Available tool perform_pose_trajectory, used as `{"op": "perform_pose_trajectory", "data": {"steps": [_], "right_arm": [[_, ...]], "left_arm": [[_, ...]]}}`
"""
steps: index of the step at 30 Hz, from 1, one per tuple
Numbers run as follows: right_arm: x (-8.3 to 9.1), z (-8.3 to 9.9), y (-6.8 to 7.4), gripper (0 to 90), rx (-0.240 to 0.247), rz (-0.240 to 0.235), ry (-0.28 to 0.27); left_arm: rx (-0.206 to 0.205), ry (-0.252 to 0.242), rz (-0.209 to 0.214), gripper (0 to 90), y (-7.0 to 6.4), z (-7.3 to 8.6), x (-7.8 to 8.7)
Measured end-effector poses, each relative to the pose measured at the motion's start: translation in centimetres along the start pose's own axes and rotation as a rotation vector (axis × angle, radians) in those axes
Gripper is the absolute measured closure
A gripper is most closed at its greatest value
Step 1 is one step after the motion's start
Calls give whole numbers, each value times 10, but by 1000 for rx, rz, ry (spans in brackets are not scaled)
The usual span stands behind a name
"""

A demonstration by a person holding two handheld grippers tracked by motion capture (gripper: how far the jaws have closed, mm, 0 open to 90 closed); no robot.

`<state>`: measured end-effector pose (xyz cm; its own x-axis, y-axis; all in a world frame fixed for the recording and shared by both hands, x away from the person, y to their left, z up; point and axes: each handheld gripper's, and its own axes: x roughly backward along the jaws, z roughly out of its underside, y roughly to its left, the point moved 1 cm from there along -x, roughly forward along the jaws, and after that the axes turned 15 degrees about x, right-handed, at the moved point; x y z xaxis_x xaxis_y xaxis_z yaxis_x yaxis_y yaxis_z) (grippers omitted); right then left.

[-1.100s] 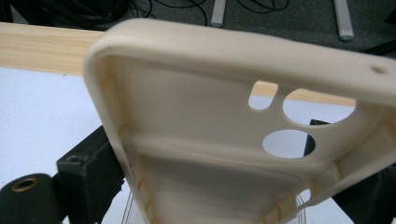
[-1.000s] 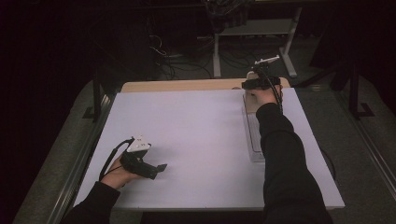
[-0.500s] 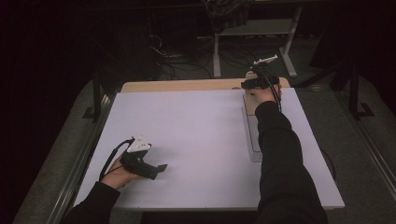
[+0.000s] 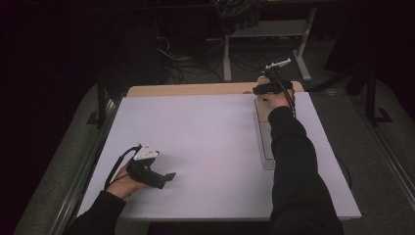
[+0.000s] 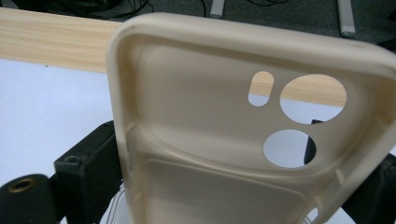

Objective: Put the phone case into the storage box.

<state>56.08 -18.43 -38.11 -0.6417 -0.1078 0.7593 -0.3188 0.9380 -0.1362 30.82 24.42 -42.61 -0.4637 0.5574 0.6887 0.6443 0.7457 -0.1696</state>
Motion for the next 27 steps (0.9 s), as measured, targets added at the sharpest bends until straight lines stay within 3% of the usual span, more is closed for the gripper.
{"op": "perform_pose_trajectory", "data": {"steps": [27], "right_arm": [[-2, 2, 0, 61, -15, -51, 25]], "left_arm": [[7, -1, 5, 0, -2, 0, -1]]}}
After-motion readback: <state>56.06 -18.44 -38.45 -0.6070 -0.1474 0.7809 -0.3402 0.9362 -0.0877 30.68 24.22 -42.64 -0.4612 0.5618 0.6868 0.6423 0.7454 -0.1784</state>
